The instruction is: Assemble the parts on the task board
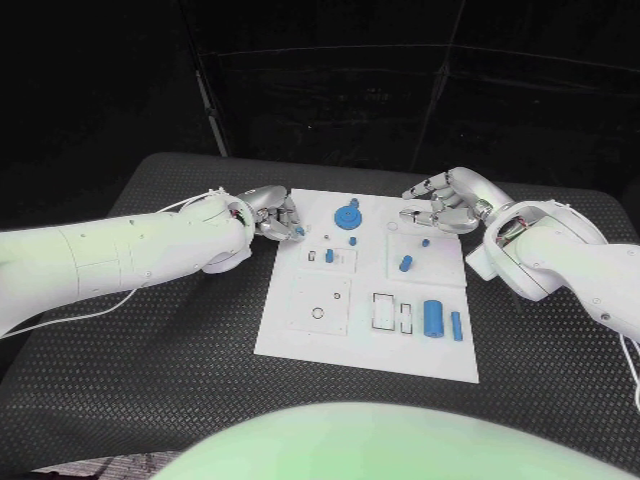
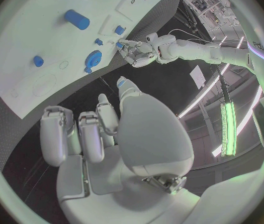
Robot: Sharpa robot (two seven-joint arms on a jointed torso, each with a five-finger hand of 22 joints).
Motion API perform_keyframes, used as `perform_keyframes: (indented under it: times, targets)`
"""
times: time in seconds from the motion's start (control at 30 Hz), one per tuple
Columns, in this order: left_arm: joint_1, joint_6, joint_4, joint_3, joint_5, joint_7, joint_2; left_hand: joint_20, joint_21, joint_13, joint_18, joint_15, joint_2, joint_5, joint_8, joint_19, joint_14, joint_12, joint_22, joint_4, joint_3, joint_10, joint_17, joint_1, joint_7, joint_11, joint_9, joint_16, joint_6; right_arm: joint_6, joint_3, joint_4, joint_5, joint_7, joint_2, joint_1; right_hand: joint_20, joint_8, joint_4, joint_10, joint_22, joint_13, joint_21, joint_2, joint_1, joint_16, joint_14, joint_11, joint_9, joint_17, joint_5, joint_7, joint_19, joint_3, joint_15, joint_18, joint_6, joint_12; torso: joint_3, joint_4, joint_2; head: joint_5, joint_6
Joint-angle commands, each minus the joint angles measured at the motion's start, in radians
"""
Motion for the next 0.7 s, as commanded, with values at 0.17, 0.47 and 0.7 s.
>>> perform_keyframes:
  times: [0.17,0.47,0.7]
  targets:
    - [0.0,0.014,0.003,-0.001,-0.005,-0.033,-0.001,-0.002,0.013,0.005,-0.023,-0.003,-0.005,-0.001,-0.008,0.012,0.071,0.015,0.008,0.017,-0.014,0.005,0.109,-0.022,0.002,0.005,-0.003,0.009,-0.006,0.002,0.0,0.001,0.002,0.009,0.001,0.001,-0.004,0.004,0.001,-0.006,0.026,-0.001,-0.006,0.001,-0.007,-0.007,0.095,0.003,0.0,0.237,0.002,-0.001,-0.002,-0.007,-0.001,0.01,-0.004,0.003,0.0,0.0006,0.0,0.001,0.0]
    - [0.0,0.021,0.005,-0.001,-0.006,-0.054,-0.003,-0.002,0.026,0.011,-0.025,-0.004,-0.006,-0.001,-0.004,0.018,0.073,0.031,0.018,0.034,-0.032,0.01,0.118,-0.034,-0.001,0.003,-0.003,0.013,0.003,0.001,0.0,0.0,0.002,0.009,0.001,0.001,-0.004,0.004,0.001,-0.006,0.026,-0.001,-0.006,0.001,-0.007,-0.007,0.095,0.003,0.0,0.237,0.002,-0.001,-0.002,-0.007,-0.001,0.01,-0.004,0.003,-0.0001,0.0005,-0.001,0.002,0.0]
    - [0.0,0.03,0.008,-0.001,-0.013,-0.065,-0.004,-0.003,0.033,0.014,-0.026,-0.005,-0.007,0.0,-0.003,0.021,0.074,0.038,0.024,0.045,-0.041,0.011,0.121,-0.041,-0.002,0.002,-0.004,0.015,0.006,-0.001,0.0,0.0,0.002,0.009,0.001,-0.001,-0.004,0.004,0.001,-0.006,0.026,-0.001,-0.006,0.001,-0.007,-0.007,0.095,0.003,0.0,0.237,0.002,-0.001,-0.002,-0.007,-0.001,0.01,-0.004,0.003,-0.0002,0.0004,0.0,0.003,0.0]
